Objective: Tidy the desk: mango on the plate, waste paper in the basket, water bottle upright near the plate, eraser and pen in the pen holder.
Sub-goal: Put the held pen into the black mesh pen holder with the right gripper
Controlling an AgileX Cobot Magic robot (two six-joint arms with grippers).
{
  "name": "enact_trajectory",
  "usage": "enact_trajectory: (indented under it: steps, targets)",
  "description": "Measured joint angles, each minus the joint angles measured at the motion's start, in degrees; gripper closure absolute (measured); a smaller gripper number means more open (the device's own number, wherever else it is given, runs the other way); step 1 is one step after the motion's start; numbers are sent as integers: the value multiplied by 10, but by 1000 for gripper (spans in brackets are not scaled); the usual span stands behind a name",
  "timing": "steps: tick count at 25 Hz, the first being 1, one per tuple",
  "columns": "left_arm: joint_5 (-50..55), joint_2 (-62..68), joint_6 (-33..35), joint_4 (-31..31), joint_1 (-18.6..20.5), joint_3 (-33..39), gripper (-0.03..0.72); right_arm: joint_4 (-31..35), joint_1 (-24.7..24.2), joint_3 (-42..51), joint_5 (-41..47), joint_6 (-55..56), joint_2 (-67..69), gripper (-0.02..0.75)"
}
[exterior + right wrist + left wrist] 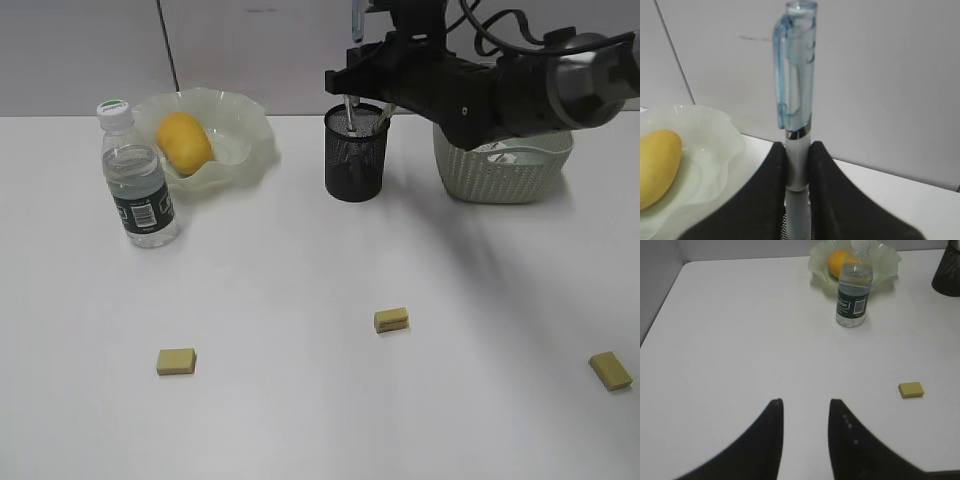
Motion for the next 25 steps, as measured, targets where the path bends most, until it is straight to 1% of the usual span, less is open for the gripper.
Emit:
enact_trajectory:
  steps: [10, 15, 18, 22, 24, 25]
  targets:
    - [0, 0, 0, 1, 0, 0, 449, 0, 0, 0, 32, 0, 17, 625]
    - [0, 0, 0, 1, 0, 0, 449, 0, 0, 0, 44, 0, 24, 588]
    - [0, 0, 0, 1, 0, 0, 449, 0, 0, 0, 46, 0, 25, 500]
    - [0, 0, 0, 1, 0, 0, 449, 0, 0, 0, 55, 0, 25, 344]
    - [0, 0, 0, 1, 0, 0, 449, 0, 0, 0, 59, 0, 25, 286]
    - [0, 0, 0, 1, 0, 0, 449, 0, 0, 0, 63, 0, 25, 269]
